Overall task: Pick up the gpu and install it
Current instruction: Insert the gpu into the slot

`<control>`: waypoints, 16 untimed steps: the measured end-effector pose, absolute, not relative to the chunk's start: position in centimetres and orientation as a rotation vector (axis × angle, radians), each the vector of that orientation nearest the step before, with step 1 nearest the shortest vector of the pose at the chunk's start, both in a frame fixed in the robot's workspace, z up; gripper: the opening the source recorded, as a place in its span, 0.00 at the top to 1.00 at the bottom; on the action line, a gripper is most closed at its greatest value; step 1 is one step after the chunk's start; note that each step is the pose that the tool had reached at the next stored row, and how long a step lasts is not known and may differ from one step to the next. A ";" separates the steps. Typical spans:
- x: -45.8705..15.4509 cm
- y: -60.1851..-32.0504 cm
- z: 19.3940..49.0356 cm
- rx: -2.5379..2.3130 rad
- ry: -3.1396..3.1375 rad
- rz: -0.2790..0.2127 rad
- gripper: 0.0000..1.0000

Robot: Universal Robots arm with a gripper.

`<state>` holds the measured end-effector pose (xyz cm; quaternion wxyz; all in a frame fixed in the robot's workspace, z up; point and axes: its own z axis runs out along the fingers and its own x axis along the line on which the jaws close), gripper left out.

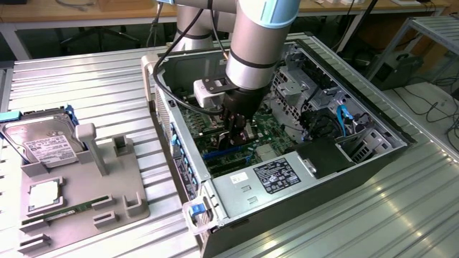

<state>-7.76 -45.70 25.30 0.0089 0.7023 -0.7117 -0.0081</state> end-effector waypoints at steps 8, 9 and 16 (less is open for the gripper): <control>-7.8 -45.6 25.3 2.194 -2.223 -0.025 0.72; -7.8 -45.6 25.3 2.194 -2.223 -0.025 0.72; -7.8 -45.6 25.1 2.194 -2.223 -0.025 0.72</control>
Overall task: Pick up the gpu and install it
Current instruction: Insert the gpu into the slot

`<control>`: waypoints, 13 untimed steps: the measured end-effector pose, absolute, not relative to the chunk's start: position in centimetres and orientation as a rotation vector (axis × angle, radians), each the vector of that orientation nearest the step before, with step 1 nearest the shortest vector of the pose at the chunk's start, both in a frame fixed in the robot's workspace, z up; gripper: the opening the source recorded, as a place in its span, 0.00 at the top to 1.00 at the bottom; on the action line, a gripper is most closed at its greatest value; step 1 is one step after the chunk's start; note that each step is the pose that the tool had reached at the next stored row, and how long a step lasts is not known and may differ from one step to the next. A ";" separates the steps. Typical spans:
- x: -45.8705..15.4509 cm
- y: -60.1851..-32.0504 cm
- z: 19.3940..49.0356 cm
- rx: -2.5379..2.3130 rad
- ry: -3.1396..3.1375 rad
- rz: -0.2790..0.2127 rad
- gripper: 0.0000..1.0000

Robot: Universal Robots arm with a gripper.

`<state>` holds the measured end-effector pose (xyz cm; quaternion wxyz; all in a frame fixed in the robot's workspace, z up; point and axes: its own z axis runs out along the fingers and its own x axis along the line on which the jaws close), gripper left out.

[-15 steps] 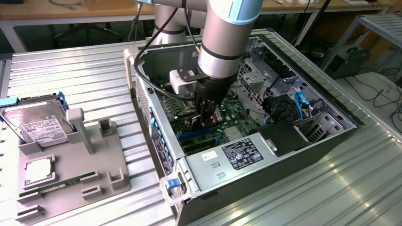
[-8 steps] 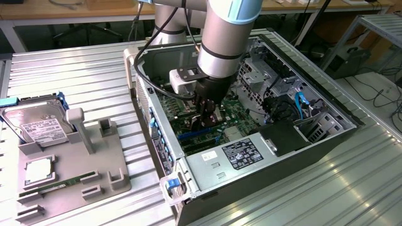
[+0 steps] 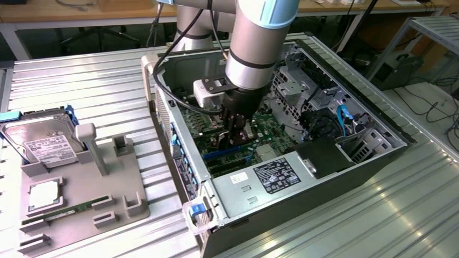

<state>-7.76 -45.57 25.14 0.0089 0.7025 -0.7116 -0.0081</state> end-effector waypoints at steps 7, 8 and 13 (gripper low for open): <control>-7.8 -45.6 24.7 2.194 -2.223 -0.026 0.72; -7.8 -45.6 24.6 2.194 -2.223 -0.026 0.72; -7.8 -45.6 24.2 2.192 -2.221 -0.029 0.72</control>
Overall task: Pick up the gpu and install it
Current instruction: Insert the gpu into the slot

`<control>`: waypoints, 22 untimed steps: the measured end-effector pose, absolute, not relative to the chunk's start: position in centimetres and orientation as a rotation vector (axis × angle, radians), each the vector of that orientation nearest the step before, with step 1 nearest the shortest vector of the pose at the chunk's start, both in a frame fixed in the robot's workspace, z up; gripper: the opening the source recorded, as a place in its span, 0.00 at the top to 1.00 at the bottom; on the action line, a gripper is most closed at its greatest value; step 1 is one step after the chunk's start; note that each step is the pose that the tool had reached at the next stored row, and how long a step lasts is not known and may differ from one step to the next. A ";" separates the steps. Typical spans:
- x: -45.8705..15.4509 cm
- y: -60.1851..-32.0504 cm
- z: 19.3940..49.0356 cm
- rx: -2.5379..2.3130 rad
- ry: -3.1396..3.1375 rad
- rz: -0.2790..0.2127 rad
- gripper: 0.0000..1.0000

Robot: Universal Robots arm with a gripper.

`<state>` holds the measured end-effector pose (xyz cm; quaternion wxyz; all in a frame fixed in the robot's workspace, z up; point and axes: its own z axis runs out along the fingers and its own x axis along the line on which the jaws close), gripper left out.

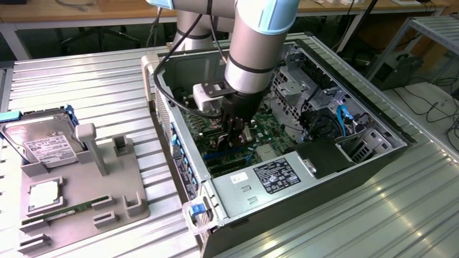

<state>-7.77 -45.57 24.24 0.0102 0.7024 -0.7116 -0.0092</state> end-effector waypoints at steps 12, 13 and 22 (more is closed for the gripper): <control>-7.8 -45.6 24.1 2.193 -2.222 -0.030 0.72; -7.8 -45.6 24.3 2.193 -2.222 -0.030 0.72; -7.8 -45.6 24.6 2.192 -2.221 -0.030 0.72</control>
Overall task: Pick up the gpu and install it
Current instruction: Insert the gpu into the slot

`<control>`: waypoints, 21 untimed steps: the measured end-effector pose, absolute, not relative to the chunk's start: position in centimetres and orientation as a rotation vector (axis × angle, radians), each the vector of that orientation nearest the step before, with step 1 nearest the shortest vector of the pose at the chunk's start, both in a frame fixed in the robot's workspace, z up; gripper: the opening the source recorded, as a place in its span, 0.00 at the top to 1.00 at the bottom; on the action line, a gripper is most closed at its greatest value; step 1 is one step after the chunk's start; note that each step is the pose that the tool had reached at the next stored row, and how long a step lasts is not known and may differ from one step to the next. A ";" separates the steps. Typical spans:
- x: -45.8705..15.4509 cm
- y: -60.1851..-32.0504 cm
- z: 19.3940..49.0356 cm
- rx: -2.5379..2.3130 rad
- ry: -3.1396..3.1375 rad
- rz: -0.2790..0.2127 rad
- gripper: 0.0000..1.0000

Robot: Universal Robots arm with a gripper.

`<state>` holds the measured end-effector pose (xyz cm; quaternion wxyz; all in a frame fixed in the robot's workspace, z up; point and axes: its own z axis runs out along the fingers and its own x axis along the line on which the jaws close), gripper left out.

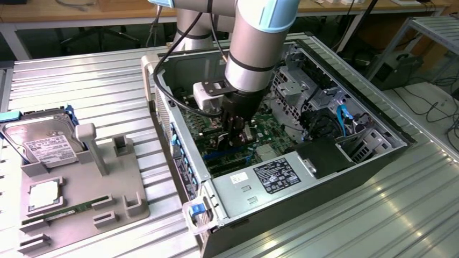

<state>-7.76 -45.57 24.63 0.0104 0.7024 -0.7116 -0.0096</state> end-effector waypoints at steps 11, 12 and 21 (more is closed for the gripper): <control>-7.8 -45.4 24.5 2.196 -2.219 -0.031 0.72; -7.8 -45.4 24.4 2.197 -2.218 -0.032 0.72; -7.8 -45.4 24.4 2.199 -2.216 -0.032 0.72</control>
